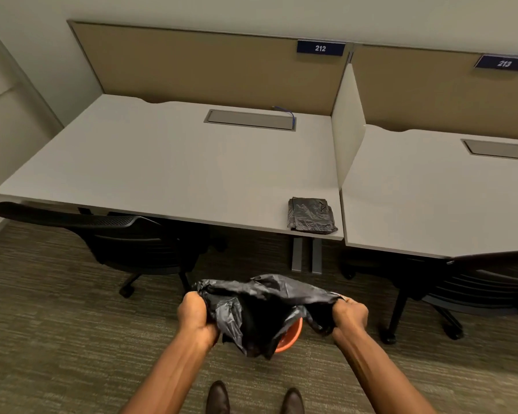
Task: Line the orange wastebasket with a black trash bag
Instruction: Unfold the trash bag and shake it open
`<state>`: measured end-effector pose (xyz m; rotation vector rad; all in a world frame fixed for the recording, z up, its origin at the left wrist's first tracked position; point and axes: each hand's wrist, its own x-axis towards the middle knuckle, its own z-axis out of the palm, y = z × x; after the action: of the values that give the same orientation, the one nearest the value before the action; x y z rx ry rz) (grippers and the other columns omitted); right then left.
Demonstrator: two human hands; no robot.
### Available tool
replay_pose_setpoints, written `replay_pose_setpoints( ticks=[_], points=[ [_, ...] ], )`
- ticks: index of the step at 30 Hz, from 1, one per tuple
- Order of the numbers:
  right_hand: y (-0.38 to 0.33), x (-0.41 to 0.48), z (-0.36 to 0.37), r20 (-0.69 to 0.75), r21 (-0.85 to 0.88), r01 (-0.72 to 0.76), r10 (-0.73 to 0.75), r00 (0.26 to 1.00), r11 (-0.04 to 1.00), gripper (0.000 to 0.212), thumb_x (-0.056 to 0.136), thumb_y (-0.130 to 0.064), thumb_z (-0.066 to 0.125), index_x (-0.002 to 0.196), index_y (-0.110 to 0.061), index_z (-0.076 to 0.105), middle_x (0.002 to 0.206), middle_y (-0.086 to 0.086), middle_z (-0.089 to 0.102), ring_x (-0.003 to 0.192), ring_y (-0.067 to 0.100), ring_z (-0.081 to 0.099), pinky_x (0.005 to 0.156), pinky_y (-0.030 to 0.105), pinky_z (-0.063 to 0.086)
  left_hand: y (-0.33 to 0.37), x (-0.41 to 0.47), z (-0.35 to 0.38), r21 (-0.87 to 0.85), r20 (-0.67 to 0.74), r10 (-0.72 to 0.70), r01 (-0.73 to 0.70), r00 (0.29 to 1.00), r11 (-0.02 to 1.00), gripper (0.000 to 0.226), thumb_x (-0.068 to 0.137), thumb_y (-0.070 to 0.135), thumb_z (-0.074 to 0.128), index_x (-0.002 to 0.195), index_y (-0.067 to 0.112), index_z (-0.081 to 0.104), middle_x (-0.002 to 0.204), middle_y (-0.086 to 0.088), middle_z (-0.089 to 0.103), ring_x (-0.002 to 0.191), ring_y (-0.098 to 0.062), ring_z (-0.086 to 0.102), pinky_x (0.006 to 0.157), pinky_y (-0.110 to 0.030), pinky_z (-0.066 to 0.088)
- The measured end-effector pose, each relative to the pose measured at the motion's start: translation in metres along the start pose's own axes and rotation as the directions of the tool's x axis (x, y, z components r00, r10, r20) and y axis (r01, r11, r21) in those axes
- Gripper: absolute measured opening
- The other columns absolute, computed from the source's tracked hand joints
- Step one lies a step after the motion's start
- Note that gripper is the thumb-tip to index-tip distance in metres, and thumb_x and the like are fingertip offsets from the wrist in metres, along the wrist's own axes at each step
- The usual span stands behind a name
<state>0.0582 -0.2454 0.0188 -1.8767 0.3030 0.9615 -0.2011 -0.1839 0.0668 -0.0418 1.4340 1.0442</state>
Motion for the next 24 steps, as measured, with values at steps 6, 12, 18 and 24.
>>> replay_pose_setpoints(
  ticks=[6,12,18,24],
  points=[
    [-0.007,0.01,0.005,0.079,0.197,-0.176,0.164,0.983,0.965,0.034,0.079,0.025,0.066,0.108,0.008,0.069,0.105,0.026,0.072,0.1,0.045,0.075,0.085,0.066,0.061,-0.001,-0.004,-0.004,0.095,0.004,-0.076,0.076,0.997,0.993,0.04,0.093,-0.004,0.047,0.123,-0.012,0.072,0.124,-0.031,0.071,0.108,-0.047,0.074,0.102,-0.059,0.061],
    [-0.022,0.012,0.008,0.093,0.237,-0.112,0.092,0.991,0.965,0.019,0.081,0.02,0.067,0.085,0.003,0.063,0.104,0.025,0.072,0.082,0.036,0.072,0.077,0.057,0.06,-0.001,0.008,-0.011,0.128,0.125,-0.101,0.084,0.987,0.988,0.037,0.103,0.034,0.051,0.077,0.009,0.06,0.079,-0.016,0.062,0.072,-0.033,0.063,0.073,-0.043,0.057],
    [-0.035,0.012,0.004,0.144,-0.011,0.082,-0.08,0.986,0.997,0.018,0.081,-0.013,0.088,0.093,-0.003,0.079,0.099,0.023,0.081,0.091,0.043,0.079,0.085,0.062,0.066,-0.001,-0.001,-0.009,0.581,0.482,0.05,-0.361,0.875,0.73,0.113,0.034,0.073,0.103,0.121,0.006,0.074,0.114,-0.016,0.085,0.113,-0.034,0.08,0.107,-0.049,0.062],
    [-0.054,0.019,0.001,0.148,-0.047,0.117,-0.108,0.983,0.992,0.044,0.08,-0.032,0.09,0.109,-0.004,0.072,0.101,0.018,0.078,0.09,0.037,0.078,0.079,0.05,0.067,0.012,0.001,-0.007,0.684,0.708,-0.227,-0.729,0.669,-0.02,0.094,0.048,0.047,0.108,0.131,0.034,0.067,0.132,0.012,0.071,0.122,-0.007,0.069,0.106,-0.036,0.06]
  ],
)
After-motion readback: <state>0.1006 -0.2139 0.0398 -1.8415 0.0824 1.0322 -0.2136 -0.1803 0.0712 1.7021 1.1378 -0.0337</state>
